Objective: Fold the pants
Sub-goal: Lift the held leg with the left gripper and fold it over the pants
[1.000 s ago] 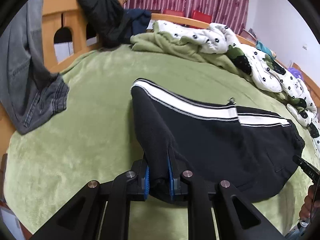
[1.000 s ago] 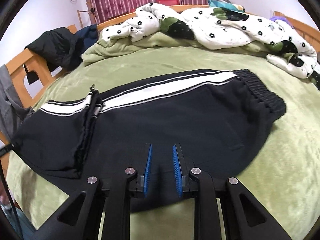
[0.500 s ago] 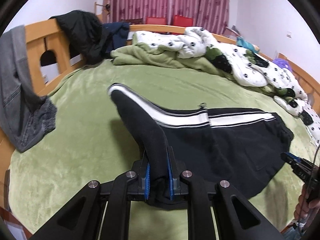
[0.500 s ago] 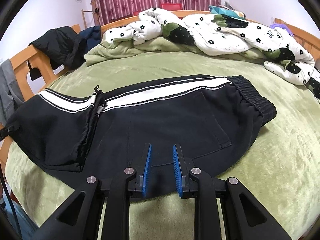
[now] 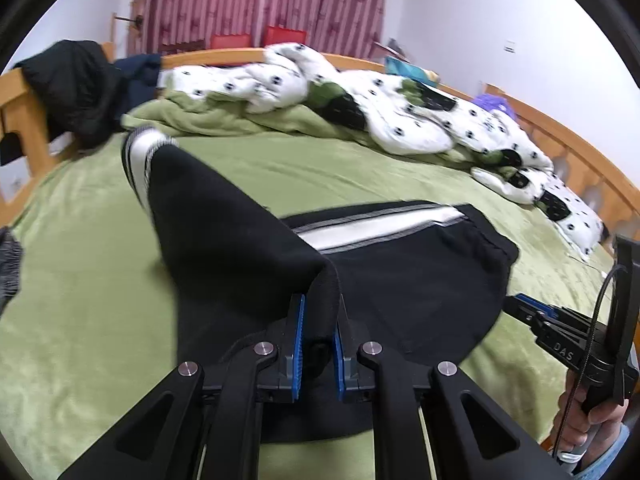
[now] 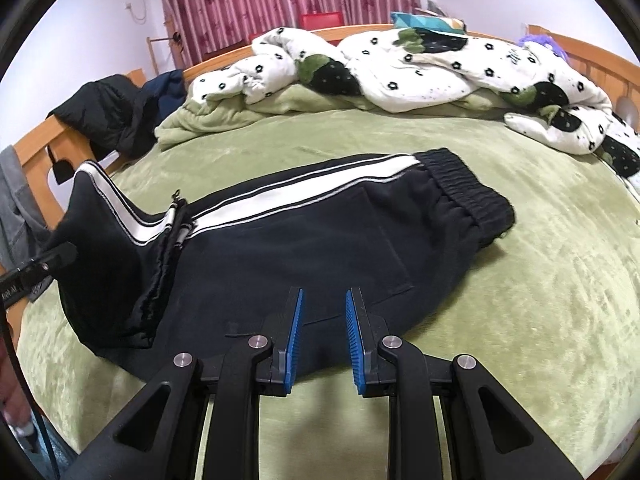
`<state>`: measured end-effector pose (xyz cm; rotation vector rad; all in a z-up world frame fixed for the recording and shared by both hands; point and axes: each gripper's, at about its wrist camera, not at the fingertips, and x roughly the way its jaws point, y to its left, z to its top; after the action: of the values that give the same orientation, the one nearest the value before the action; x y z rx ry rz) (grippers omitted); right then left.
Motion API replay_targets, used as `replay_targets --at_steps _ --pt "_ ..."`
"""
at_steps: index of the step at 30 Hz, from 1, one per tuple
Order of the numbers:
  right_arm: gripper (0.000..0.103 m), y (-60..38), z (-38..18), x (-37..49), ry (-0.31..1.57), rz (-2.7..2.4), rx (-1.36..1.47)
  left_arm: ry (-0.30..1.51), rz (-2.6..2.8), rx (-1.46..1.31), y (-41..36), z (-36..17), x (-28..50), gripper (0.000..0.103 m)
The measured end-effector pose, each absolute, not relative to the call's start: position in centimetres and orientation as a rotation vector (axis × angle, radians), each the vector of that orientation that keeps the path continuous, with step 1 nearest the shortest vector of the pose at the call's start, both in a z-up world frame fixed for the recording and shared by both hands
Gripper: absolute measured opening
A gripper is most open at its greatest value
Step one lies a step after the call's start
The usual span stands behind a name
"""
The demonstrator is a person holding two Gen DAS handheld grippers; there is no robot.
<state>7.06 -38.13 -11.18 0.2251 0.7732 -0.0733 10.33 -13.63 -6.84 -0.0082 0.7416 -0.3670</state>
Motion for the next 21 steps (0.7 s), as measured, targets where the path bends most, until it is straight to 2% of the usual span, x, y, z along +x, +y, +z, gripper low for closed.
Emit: replay_targets --at_steps 11,14,16,17,18,19,21 --pt "0.021 -39.4 -11.7 7.5 0.789 -0.092 0.273 0.873 -0.474 0.015 -17.2 -11.8 10.5 0.013" --pt "0.027 -38.7 -11.9 8.2 0.789 -0.056 0.299 0.861 -0.521 -0.024 -15.4 -10.5 9.7 0.026" --pt "0.034 -38.1 -11.9 8.7 0.787 -0.024 0.319 0.836 -0.559 -0.061 -13.4 -9.3 8.4 0.030" --pt "0.036 -37.6 -12.0 9.1 0.787 0.007 0.336 0.822 -0.552 -0.060 -12.7 -9.0 8.1 0.037" --pt "0.039 -37.2 -12.0 9.4 0.787 0.031 0.347 0.805 -0.535 -0.052 -11.6 -8.6 7.5 0.051" --pt "0.042 -36.6 -11.9 9.7 0.784 0.058 0.362 0.795 -0.514 -0.040 -10.7 -8.5 7.2 0.057" --pt "0.048 -35.4 -11.9 10.3 0.773 0.117 0.403 0.789 -0.442 -0.003 -8.2 -9.0 6.4 0.060"
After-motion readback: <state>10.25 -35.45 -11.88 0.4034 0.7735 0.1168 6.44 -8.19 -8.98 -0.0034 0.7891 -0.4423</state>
